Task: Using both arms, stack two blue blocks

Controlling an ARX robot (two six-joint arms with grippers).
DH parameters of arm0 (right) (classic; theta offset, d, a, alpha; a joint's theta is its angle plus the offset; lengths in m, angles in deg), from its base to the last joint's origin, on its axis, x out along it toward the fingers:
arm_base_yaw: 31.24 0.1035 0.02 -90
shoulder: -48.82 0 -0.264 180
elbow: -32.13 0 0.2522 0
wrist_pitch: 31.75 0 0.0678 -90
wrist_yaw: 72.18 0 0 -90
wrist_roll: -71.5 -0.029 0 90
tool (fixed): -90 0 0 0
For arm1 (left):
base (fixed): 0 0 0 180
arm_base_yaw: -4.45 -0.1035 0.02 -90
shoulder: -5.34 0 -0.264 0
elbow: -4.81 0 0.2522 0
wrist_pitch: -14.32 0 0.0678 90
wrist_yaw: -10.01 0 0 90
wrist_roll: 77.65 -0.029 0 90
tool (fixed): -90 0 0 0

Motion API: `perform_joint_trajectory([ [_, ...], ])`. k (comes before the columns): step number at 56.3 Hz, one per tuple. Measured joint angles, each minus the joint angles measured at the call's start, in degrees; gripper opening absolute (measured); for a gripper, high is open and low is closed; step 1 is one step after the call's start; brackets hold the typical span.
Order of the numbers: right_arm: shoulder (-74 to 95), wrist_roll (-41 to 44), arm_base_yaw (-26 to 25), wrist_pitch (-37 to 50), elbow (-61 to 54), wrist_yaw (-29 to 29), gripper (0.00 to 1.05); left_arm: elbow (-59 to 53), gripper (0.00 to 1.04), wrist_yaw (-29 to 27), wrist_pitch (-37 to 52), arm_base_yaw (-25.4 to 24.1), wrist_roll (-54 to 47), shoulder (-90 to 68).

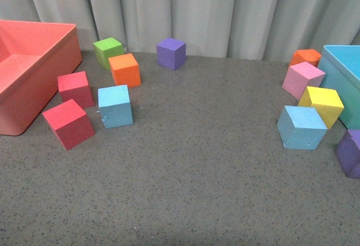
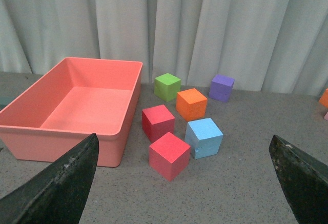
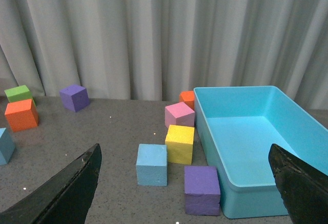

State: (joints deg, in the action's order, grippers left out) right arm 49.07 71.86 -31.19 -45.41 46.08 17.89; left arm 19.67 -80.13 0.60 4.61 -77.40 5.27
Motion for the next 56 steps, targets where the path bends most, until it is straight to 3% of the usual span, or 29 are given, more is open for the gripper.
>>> perform_joint_trajectory([
  [56, 0.0, 0.0, 0.0, 0.0, 0.0, 0.0, 0.95, 0.0, 0.98, 0.0, 0.0, 0.0, 0.0, 0.0],
])
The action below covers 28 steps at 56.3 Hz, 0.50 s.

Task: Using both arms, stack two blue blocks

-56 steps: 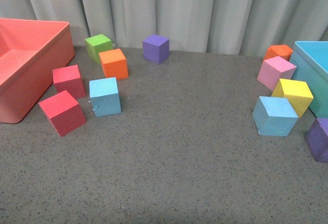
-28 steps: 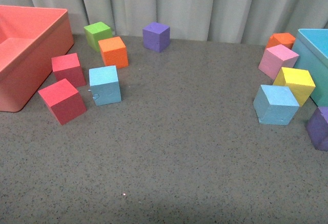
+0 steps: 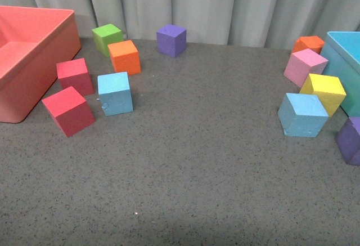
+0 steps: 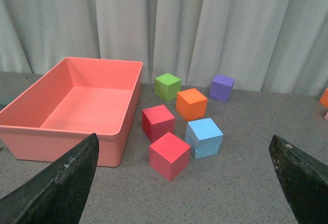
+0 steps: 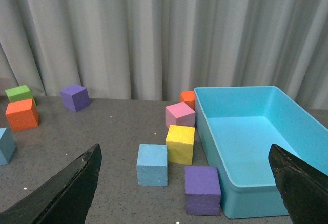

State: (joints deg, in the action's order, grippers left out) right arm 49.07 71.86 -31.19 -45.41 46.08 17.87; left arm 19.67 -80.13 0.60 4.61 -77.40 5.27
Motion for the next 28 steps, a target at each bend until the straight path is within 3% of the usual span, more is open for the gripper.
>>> perform_joint_trajectory([
  [8, 0.0, 0.0, 0.0, 0.0, 0.0, -0.1, 0.95, 0.0, 0.98, 0.0, 0.0, 0.0, 0.0, 0.0],
  [11, 1.3, 3.1, 2.7, -0.1, 0.2, -7.6, 0.95, 0.0, 0.98, 0.0, 0.0, 0.0, 0.0, 0.0],
  [13, 4.2, 7.6, 5.7, 1.1, 0.5, -17.5, 0.95, 0.0, 0.98, 0.0, 0.0, 0.0, 0.0, 0.0],
  [16, 9.2, 10.4, 7.1, 3.3, 1.3, -23.5, 0.95, 0.0, 0.98, 0.0, 0.0, 0.0, 0.0, 0.0],
  [21, 19.9, 11.1, 6.8, 9.9, 3.5, -24.0, 0.95, 0.0, 0.98, 0.0, 0.0, 0.0, 0.0, 0.0],
  [28, 39.8, 8.2, 4.5, 20.5, 9.0, -18.4, 0.95, 0.0, 0.98, 0.0, 0.0, 0.0, 0.0, 0.0],
])
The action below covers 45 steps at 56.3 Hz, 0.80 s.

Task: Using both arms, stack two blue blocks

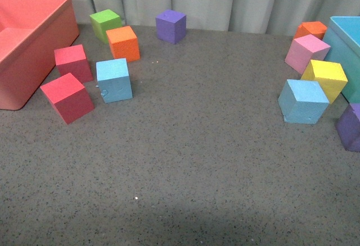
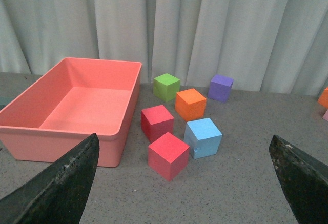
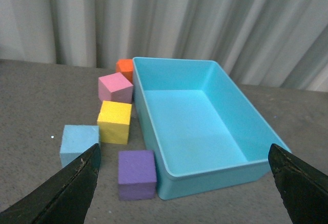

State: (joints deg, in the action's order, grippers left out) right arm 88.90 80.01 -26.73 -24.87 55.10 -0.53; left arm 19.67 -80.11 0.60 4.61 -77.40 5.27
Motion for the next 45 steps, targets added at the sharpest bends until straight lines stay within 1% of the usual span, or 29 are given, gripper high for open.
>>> perform_joint_trajectory([
  [2, 8.3, -1.7, -0.6, 2.2, 3.2, 2.2, 0.95, 0.0, 0.98, 0.0, 0.0, 0.0, 0.0, 0.0],
  [5, 16.5, -2.6, -0.6, 3.8, 6.5, 3.7, 0.95, 0.0, 0.98, 0.0, 0.0, 0.0, 0.0, 0.0],
  [7, 20.9, -2.5, -0.6, 3.4, 8.7, 4.1, 0.95, 0.0, 0.98, 0.0, 0.0, 0.0, 0.0, 0.0],
  [10, 27.8, -1.8, -0.2, 2.0, 12.5, 3.4, 0.95, 0.0, 0.98, 0.0, 0.0, 0.0, 0.0, 0.0],
  [12, 31.6, -2.3, -0.2, 0.6, 14.9, 4.3, 0.95, 0.0, 0.98, 0.0, 0.0, 0.0, 0.0, 0.0],
  [18, 44.6, -6.3, 0.2, -7.9, 25.9, 8.8, 0.95, 0.0, 0.98, 0.0, 0.0, 0.0, 0.0, 0.0],
  [25, 53.5, -9.9, 0.4, -14.5, 34.9, 12.1, 0.95, 0.0, 0.98, 0.0, 0.0, 0.0, 0.0, 0.0],
  [32, 63.4, -12.2, 0.3, -19.8, 44.5, 12.7, 0.95, 0.0, 0.98, 0.0, 0.0, 0.0, 0.0, 0.0],
  [45, 72.8, -13.8, 0.1, -26.3, 53.6, 14.9, 0.95, 0.0, 0.98, 0.0, 0.0, 0.0, 0.0, 0.0],
])
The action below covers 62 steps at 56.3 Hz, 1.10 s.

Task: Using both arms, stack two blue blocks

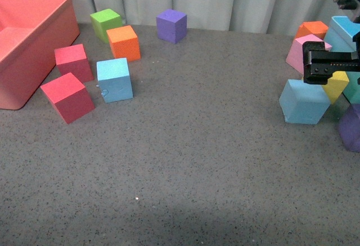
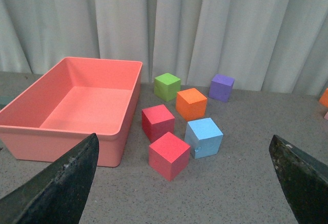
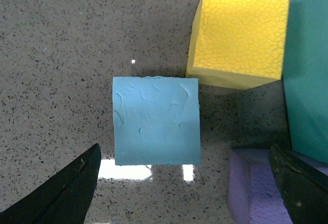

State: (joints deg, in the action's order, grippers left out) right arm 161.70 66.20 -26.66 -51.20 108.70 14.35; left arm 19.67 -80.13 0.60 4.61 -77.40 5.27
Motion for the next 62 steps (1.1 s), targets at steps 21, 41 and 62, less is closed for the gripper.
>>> perform_joint_trajectory([
  [21, 8.5, -2.1, 1.6, -7.1, 10.1, 1.8, 0.95, 0.0, 0.98, 0.0, 0.0, 0.0, 0.0, 0.0],
  [41, 13.0, -2.5, 2.2, -10.8, 12.9, -0.4, 0.95, 0.0, 0.98, 0.0, 0.0, 0.0, 0.0, 0.0],
  [62, 14.9, -1.8, 2.2, -11.0, 14.4, -2.5, 0.82, 0.0, 0.98, 0.0, 0.0, 0.0, 0.0, 0.0],
])
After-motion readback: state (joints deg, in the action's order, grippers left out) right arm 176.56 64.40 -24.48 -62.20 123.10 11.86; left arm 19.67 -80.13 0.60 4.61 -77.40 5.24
